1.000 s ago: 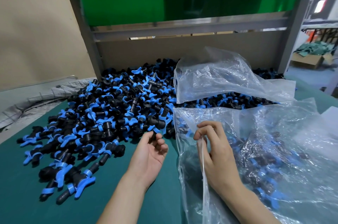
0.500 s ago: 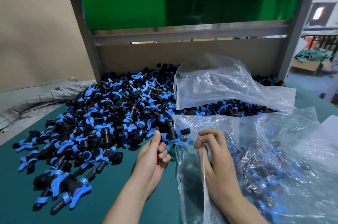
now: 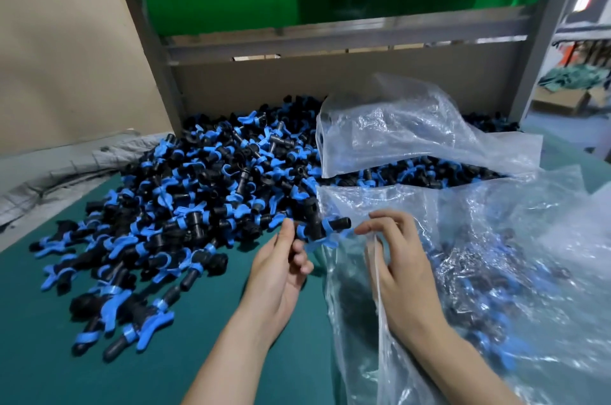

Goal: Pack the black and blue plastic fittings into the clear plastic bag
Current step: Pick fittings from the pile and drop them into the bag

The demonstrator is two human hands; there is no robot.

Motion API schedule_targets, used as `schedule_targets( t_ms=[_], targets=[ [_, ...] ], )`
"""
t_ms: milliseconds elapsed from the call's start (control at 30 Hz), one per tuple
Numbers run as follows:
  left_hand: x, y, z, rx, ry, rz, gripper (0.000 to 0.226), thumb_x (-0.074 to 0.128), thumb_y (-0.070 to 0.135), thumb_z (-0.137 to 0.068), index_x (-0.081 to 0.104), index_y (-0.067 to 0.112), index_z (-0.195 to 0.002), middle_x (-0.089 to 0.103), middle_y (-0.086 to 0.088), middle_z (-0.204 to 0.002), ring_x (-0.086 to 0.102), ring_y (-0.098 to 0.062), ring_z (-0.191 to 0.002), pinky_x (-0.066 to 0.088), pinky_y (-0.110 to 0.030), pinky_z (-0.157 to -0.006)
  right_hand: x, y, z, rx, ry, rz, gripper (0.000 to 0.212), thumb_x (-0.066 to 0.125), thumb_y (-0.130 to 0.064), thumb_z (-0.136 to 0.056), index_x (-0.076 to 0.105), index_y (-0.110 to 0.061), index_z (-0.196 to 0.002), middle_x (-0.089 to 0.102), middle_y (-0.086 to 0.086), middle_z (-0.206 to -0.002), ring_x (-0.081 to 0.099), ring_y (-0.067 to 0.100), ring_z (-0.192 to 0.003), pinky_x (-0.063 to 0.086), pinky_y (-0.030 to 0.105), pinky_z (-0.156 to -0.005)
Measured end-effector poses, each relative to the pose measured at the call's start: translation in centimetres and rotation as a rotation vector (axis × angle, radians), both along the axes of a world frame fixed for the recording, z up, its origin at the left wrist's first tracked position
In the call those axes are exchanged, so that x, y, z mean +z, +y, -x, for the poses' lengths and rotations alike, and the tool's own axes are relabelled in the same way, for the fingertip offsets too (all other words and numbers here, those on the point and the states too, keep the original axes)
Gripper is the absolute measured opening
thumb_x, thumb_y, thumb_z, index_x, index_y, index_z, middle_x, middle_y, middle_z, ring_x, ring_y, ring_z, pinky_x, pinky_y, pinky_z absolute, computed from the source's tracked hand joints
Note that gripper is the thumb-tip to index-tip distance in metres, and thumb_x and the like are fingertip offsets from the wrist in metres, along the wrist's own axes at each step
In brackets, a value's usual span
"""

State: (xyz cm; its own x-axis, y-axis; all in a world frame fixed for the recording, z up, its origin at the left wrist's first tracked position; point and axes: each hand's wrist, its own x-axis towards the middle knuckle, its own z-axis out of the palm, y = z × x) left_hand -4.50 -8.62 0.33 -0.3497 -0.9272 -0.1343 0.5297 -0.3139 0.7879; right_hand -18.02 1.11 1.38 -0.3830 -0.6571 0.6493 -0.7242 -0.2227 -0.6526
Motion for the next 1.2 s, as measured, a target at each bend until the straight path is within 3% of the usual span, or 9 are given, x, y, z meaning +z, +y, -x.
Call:
schedule_targets(
  t_ms=[267, 433, 533, 733, 1200],
  targets=[
    [1.3, 0.4, 0.2, 0.044, 0.024, -0.052, 0.012, 0.057, 0.017, -0.097, 0.063, 0.014, -0.088, 0.051, 0.000, -0.060, 0.044, -0.009, -0.047, 0.037, -0.021, -0.042, -0.4, -0.4, 0.4, -0.014, -0.018, -0.022, 0.017, 0.051, -0.010, -0.097, 0.063, -0.022, -0.098, 0.047, -0.012, -0.111, 0.055, 0.003, -0.098, 0.041, 0.018, -0.077],
    [1.6, 1.1, 0.4, 0.041, -0.054, 0.001, 0.013, 0.053, 0.013, -0.098, 0.062, 0.012, -0.088, 0.050, -0.001, -0.060, 0.044, -0.011, -0.048, 0.037, -0.022, -0.042, -0.9, -0.2, 0.1, -0.001, -0.012, -0.071, 0.019, 0.052, -0.007, -0.098, 0.062, -0.022, -0.100, 0.046, -0.013, -0.111, 0.056, 0.008, -0.095, 0.046, 0.028, -0.075],
    [1.4, 0.8, 0.6, 0.047, -0.055, 0.019, 0.011, 0.053, 0.013, -0.097, 0.061, 0.012, -0.090, 0.051, 0.001, -0.059, 0.046, -0.010, -0.048, 0.038, -0.022, -0.042, -0.9, -0.5, 0.6, -0.020, -0.024, -0.052, 0.019, 0.051, -0.008, -0.099, 0.062, -0.023, -0.102, 0.047, -0.013, -0.110, 0.054, 0.004, -0.085, 0.041, 0.025, -0.073],
    [1.0, 0.6, 0.5, 0.035, -0.082, 0.045, 0.013, 0.051, 0.013, -0.098, 0.063, 0.015, -0.093, 0.052, 0.002, -0.061, 0.047, -0.009, -0.051, 0.040, -0.022, -0.045, -0.6, -0.2, 0.2, -0.013, -0.020, -0.075, 0.023, 0.052, -0.010, -0.100, 0.069, -0.023, -0.110, 0.049, -0.009, -0.119, 0.054, 0.010, -0.111, 0.050, 0.036, -0.091],
    [0.4, 0.9, 0.3, -0.019, -0.145, 0.143, 0.018, 0.051, 0.014, -0.097, 0.069, 0.015, -0.090, 0.054, 0.003, -0.063, 0.049, -0.010, -0.054, 0.044, -0.022, -0.048, -0.6, 0.1, 0.1, 0.001, -0.028, -0.134, 0.031, 0.051, -0.012, -0.099, 0.070, -0.032, -0.113, 0.048, -0.010, -0.124, 0.051, 0.006, -0.116, 0.048, 0.035, -0.093]
  ],
)
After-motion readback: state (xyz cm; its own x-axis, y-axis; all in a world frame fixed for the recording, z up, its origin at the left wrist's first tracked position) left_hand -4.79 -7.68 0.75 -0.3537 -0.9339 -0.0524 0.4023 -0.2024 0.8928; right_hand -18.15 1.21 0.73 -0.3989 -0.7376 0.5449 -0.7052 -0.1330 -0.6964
